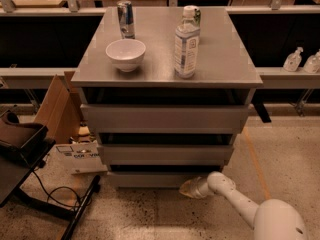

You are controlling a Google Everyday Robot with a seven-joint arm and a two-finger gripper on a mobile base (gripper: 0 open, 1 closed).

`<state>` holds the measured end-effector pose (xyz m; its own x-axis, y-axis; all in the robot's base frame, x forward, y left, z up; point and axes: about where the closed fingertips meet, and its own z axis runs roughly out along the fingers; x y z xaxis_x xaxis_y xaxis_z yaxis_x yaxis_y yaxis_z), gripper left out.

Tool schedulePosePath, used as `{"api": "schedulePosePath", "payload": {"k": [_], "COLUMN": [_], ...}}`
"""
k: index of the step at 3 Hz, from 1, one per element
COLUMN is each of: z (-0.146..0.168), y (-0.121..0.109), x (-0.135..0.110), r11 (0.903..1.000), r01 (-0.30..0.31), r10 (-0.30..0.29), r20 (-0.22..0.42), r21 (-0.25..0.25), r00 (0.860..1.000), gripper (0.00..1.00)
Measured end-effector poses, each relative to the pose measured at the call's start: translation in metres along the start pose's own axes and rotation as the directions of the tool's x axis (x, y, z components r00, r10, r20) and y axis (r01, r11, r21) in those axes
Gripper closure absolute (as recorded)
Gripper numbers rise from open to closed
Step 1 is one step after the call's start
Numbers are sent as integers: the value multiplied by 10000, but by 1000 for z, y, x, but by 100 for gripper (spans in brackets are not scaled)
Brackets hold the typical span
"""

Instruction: Close bottom drawer

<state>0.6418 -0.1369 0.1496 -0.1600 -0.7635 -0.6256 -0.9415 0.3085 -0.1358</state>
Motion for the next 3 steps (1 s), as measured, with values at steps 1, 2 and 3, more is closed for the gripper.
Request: {"api": "schedulePosePath", "payload": {"k": [1,2,3], "z": [-51,-155,-259], "y": [14,-7,-14], "x": [22,62,82], "r11": [9951,9766,9503], "r01": [990,1854,2430], "r10": [-982,-1550,-1569], "r20": [-827,-2411,-3750], "r21": [54,1089,1946], "r00": [9917,9580,9137], "gripper": [100,100,100]}}
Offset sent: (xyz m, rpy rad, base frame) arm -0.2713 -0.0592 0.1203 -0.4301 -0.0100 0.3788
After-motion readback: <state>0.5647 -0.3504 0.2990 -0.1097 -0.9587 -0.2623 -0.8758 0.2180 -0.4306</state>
